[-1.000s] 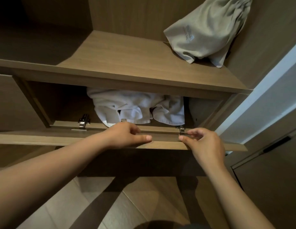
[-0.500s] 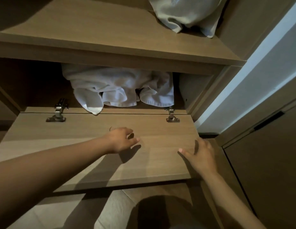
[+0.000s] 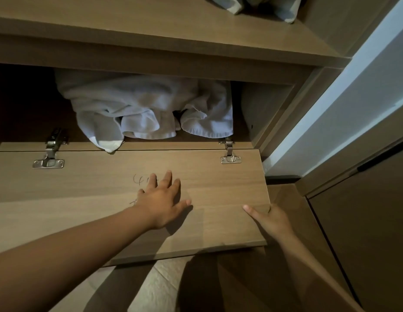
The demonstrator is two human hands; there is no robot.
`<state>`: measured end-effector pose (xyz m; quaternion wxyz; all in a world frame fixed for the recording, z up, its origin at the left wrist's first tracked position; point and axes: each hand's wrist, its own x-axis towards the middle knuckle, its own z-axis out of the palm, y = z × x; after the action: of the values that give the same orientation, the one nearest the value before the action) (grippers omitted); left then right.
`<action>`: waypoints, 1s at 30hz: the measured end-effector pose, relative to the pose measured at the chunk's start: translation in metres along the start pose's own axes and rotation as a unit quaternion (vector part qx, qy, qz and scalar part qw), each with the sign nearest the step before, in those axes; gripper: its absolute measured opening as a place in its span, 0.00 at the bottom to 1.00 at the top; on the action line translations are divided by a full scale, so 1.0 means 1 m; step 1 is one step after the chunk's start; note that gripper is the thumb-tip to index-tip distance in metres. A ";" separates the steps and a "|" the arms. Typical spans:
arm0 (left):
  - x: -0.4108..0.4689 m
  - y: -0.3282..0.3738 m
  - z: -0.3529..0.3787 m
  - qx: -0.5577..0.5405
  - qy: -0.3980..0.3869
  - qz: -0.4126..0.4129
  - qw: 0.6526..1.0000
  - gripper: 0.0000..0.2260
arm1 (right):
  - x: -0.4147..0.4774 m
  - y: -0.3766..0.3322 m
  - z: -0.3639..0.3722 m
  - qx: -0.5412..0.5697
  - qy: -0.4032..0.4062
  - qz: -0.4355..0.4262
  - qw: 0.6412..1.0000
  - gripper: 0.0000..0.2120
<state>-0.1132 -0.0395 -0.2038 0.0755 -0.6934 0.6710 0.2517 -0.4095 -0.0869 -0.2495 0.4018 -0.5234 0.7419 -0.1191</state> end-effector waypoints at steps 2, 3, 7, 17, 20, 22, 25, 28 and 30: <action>-0.001 0.000 0.001 0.023 -0.003 0.001 1.000 0.35 | 0.002 0.003 -0.003 0.003 -0.006 -0.006 1.000 0.23; -0.001 0.000 0.002 0.032 -0.003 -0.001 0.999 0.35 | 0.003 0.004 -0.003 0.004 -0.003 -0.009 1.000 0.24; -0.004 0.005 0.004 0.052 -0.002 -0.009 0.999 0.36 | 0.003 0.006 -0.003 0.023 0.001 -0.014 1.000 0.26; -0.008 0.007 -0.003 0.060 -0.011 -0.012 0.998 0.36 | 0.000 0.003 -0.006 0.034 0.003 0.000 0.999 0.36; -0.009 0.007 -0.002 0.061 -0.008 -0.011 0.998 0.36 | -0.001 0.002 -0.006 0.041 0.004 0.000 0.999 0.37; -0.008 0.007 -0.001 0.060 -0.006 -0.011 0.998 0.36 | -0.001 0.002 -0.006 0.047 -0.001 0.001 0.999 0.37; -0.007 0.006 0.000 0.057 -0.006 -0.011 0.998 0.36 | 0.000 0.002 -0.004 0.053 -0.005 0.001 0.999 0.37; -0.006 0.005 0.002 0.055 -0.004 -0.011 0.998 0.36 | 0.001 0.003 -0.001 0.055 -0.004 0.003 0.998 0.37; -0.004 0.004 0.004 0.054 -0.002 -0.011 0.998 0.36 | 0.002 0.003 0.000 0.059 0.002 0.009 0.998 0.37</action>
<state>-0.1186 -0.0340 -0.2046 0.1166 -0.6949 0.6760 0.2158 -0.4118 -0.0877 -0.2523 0.4313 -0.4917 0.7393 -0.1600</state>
